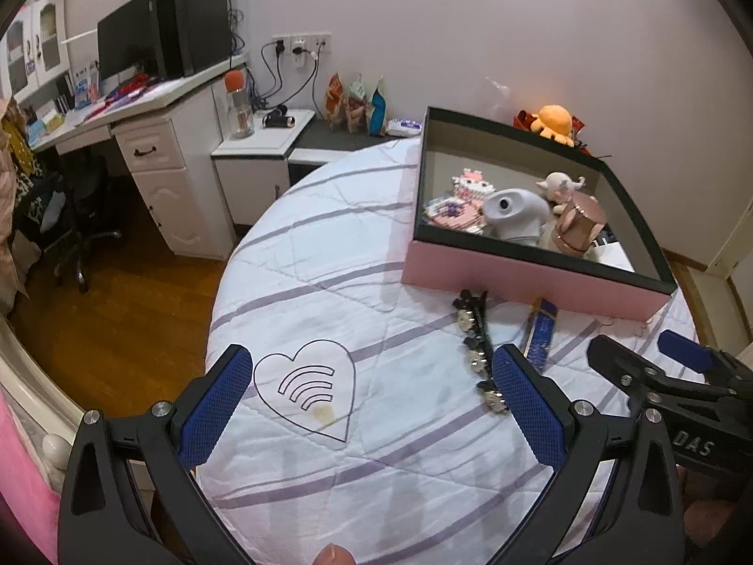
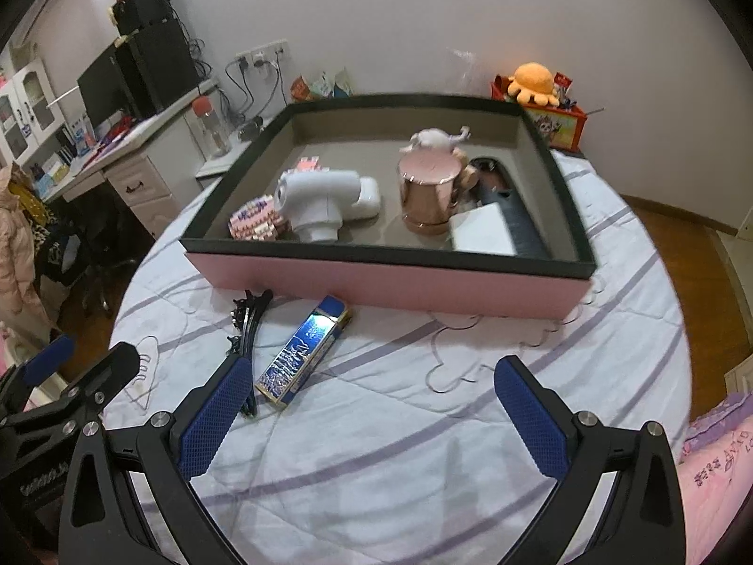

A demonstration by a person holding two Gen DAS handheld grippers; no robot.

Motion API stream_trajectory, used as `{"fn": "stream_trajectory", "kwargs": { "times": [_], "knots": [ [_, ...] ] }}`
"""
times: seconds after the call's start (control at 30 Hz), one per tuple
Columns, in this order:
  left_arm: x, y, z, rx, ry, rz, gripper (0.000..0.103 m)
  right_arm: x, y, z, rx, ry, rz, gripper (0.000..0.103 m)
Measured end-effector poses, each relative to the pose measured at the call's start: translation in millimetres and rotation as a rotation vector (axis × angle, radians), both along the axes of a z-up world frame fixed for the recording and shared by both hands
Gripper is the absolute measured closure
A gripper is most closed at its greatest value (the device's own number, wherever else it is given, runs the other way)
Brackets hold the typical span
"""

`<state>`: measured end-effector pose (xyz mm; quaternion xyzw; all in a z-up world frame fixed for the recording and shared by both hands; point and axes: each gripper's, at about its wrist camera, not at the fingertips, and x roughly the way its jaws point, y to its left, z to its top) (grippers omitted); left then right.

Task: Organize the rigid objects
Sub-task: 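Move the right tool toward the blue rectangular box, then grasp the blue rectangular box with the right gripper and lift, then carry the blue box into the box and open the right gripper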

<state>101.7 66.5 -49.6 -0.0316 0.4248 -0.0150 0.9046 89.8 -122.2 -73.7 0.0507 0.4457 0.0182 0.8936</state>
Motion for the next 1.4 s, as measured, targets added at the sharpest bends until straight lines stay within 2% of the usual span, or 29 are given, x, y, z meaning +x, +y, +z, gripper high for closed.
{"fn": "stream_trajectory", "kwargs": {
  "times": [0.2,0.37,0.43,0.53,0.67,0.77,0.93,1.0,1.3,1.4],
  "knots": [
    [12,12,-18,-0.011,0.029,0.005,0.000,17,11,-18,0.000,0.043,-0.032,0.000],
    [24,26,-32,-0.031,0.056,0.015,0.000,29,17,-31,-0.003,0.085,-0.052,0.010],
    [28,29,-36,-0.040,0.064,0.016,0.000,33,20,-35,-0.007,0.097,-0.056,0.020],
    [32,31,-41,-0.044,0.071,0.010,0.000,38,27,-40,-0.009,0.106,-0.062,0.029],
    [35,31,-42,-0.048,0.073,0.006,0.000,42,39,-47,-0.062,0.113,-0.056,0.033],
    [36,29,-42,-0.050,0.074,0.004,0.000,41,44,-47,-0.090,0.104,-0.035,0.043],
    [36,23,-40,-0.043,0.069,-0.009,0.000,35,41,-44,-0.113,0.098,0.010,0.078],
    [35,18,-38,-0.038,0.065,-0.015,0.000,30,35,-43,-0.103,0.103,0.024,0.082],
    [29,-3,-27,-0.004,0.046,-0.038,0.000,13,16,-35,-0.043,0.083,0.069,0.082],
    [28,-10,-22,0.006,0.039,-0.042,0.000,6,6,-22,-0.014,0.054,0.074,0.082]
  ]
}}
